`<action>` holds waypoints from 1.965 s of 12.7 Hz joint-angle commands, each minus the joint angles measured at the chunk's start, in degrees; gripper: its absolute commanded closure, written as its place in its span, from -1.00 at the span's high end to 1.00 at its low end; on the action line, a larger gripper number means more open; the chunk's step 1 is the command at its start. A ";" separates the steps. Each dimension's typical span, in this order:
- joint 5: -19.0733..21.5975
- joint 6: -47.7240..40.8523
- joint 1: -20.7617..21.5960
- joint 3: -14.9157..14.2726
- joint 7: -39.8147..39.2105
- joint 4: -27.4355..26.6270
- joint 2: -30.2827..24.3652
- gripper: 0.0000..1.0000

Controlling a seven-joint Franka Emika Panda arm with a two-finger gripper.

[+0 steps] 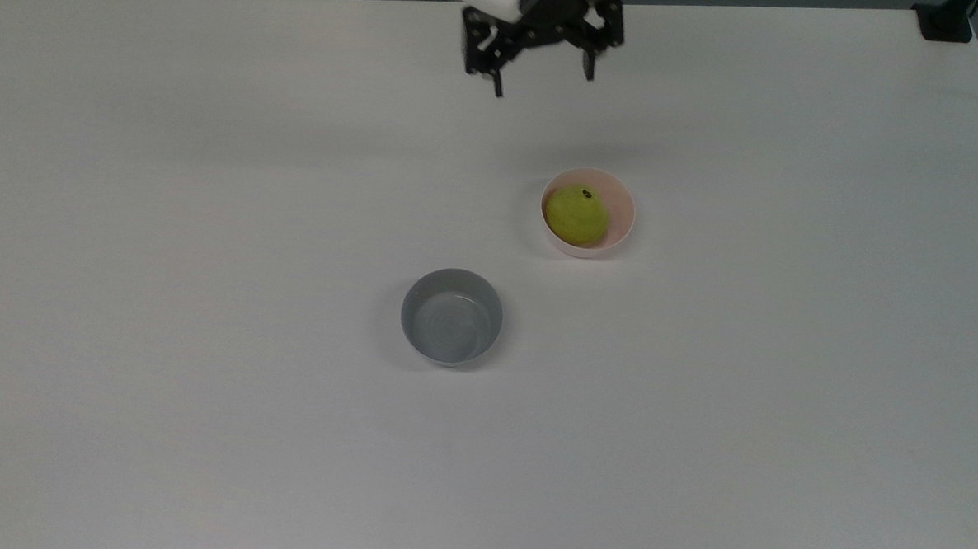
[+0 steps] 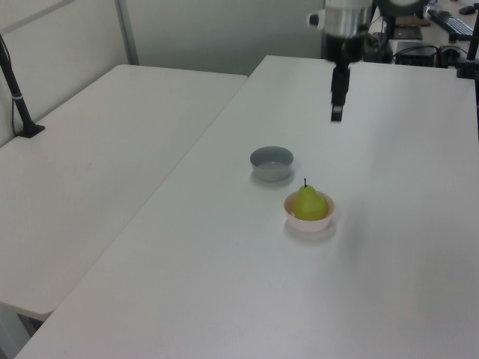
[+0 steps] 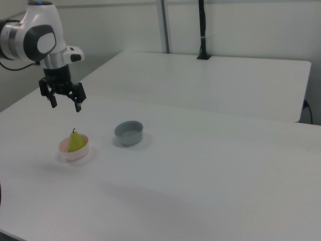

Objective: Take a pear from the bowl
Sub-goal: 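Move the open gripper over the pear in the pink bowl and lower, then close the gripper on the pear's top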

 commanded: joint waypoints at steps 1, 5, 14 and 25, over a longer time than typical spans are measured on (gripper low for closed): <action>-0.90 7.50 3.74 -0.45 4.76 -0.96 5.18 1.00; -2.74 12.61 4.98 -0.45 5.65 -2.28 9.58 1.00; -6.09 16.92 5.24 1.57 6.09 -4.13 13.99 -0.15; -5.74 15.35 4.98 1.92 6.27 -3.43 10.66 -1.00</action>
